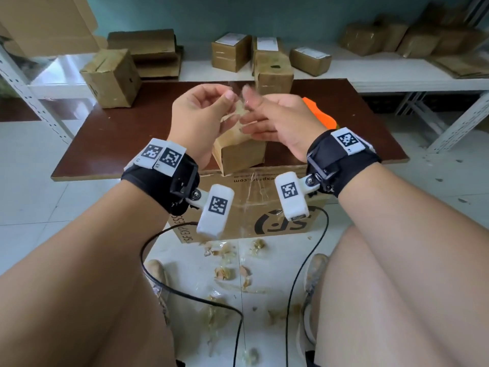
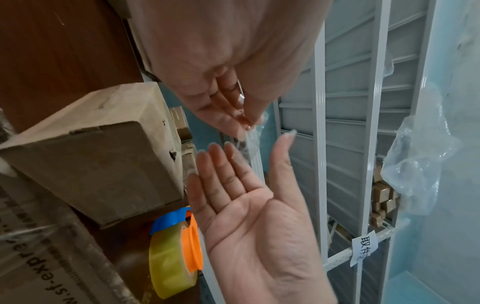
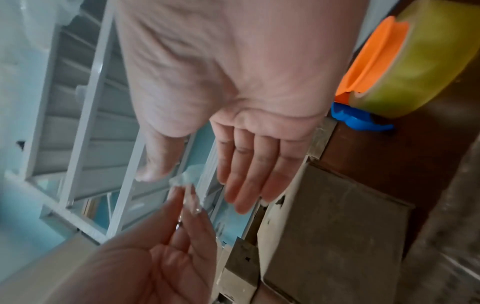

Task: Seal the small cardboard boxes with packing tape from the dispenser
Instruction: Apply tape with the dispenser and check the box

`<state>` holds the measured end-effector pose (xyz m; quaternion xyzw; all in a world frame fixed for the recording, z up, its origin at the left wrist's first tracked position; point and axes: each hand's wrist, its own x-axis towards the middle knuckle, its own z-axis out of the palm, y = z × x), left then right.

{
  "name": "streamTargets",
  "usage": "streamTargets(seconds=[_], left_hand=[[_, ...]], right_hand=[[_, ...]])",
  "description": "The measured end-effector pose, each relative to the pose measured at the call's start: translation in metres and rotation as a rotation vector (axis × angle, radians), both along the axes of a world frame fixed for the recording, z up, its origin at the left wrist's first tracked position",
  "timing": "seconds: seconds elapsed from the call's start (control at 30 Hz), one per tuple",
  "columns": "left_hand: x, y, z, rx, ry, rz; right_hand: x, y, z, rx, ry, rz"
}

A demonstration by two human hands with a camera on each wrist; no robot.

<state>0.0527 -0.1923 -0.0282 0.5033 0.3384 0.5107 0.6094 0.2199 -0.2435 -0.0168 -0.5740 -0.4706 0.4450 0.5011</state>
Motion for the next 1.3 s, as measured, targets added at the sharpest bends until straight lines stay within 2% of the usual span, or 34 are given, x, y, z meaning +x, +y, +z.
streamTargets(seconds=[0.2, 0.33, 0.43, 0.5, 0.6, 0.67, 0.8, 0.9, 0.97, 1.1, 1.3], left_hand=[[-0.003, 0.007, -0.005, 0.063, 0.086, 0.049], [0.001, 0.011, -0.001, 0.100, 0.184, 0.133], [0.004, 0.022, -0.003, 0.034, 0.236, 0.203], [-0.003, 0.037, -0.009, -0.066, 0.262, 0.233], [-0.016, 0.049, -0.019, -0.078, 0.434, 0.321], [-0.017, 0.041, -0.022, 0.092, 0.629, 0.312], [-0.010, 0.026, -0.025, 0.414, 0.938, 0.107], [-0.012, 0.027, -0.030, 0.575, 1.237, -0.092], [-0.016, 0.025, -0.034, 0.622, 1.366, -0.149], [-0.023, 0.025, -0.036, 0.686, 1.368, -0.154], [-0.037, 0.025, -0.038, 0.619, 1.129, -0.246]], right_hand=[[0.001, 0.002, -0.005, 0.059, -0.025, -0.061], [0.002, 0.006, -0.004, 0.080, -0.151, -0.122], [-0.004, 0.012, -0.008, 0.112, -0.279, -0.192], [-0.004, 0.015, -0.014, 0.108, -0.262, -0.272], [0.000, 0.016, -0.018, 0.065, -0.150, -0.378], [0.000, 0.016, -0.018, -0.003, 0.012, -0.414], [0.000, 0.014, -0.015, -0.180, 0.328, -0.376], [0.000, 0.011, -0.012, -0.256, 0.450, -0.317], [-0.002, 0.006, -0.010, -0.296, 0.499, -0.265], [-0.006, -0.005, -0.007, -0.365, 0.522, -0.215], [0.002, -0.017, 0.000, -0.414, 0.357, -0.158]])
